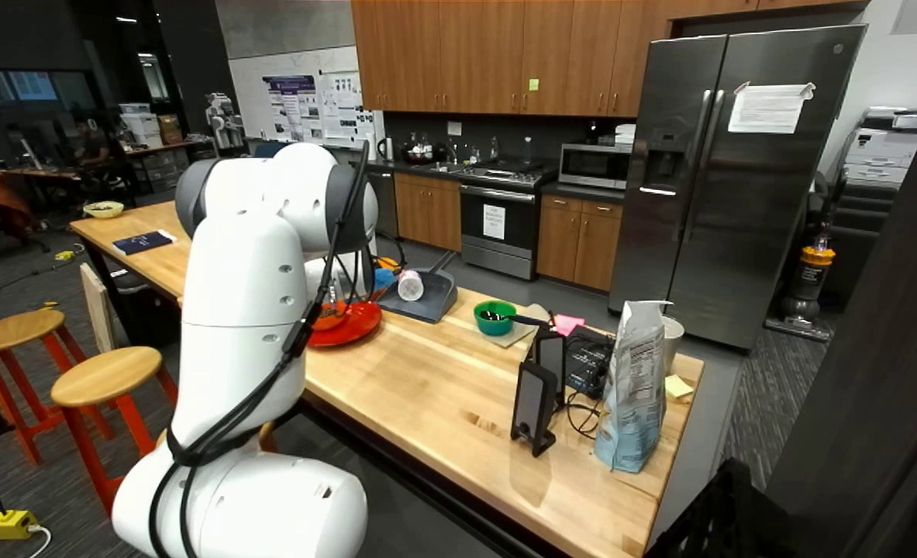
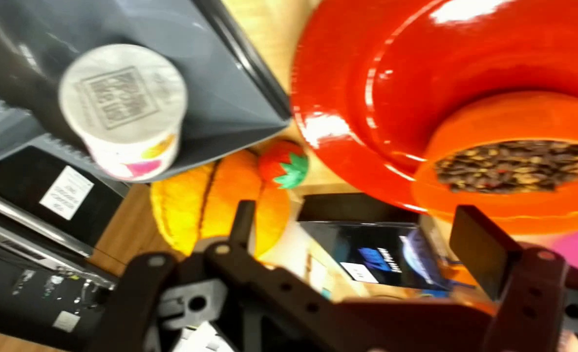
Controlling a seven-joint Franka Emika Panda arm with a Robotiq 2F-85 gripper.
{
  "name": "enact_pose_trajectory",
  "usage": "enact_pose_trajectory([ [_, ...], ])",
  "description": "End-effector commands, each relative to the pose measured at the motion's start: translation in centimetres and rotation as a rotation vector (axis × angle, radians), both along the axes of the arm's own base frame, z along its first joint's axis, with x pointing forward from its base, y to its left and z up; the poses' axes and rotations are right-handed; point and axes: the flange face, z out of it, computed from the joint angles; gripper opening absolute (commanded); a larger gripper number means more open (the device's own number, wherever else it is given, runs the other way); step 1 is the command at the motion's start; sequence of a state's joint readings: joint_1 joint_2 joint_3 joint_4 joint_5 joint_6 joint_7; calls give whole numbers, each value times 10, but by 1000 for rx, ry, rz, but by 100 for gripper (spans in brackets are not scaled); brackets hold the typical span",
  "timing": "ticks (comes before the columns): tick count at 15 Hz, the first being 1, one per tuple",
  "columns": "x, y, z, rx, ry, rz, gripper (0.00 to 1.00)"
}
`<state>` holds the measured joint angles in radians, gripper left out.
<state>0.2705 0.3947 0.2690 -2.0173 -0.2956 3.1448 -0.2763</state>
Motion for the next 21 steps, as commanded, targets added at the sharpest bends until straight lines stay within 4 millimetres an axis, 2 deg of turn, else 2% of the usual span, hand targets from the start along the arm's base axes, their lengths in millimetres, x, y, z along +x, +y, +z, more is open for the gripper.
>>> enact_pose_trajectory([
  [1, -21, 11, -9, 10, 106, 101, 100],
  [5, -6, -3, -7, 17, 210, 187, 100],
  [8, 16, -27, -8, -25, 216, 202, 100],
  [10, 28, -37, -11, -43, 235, 209, 100],
  [14, 40, -34, -20, -73, 282, 258, 100],
  [21, 52, -12, -20, -93, 281, 330, 100],
])
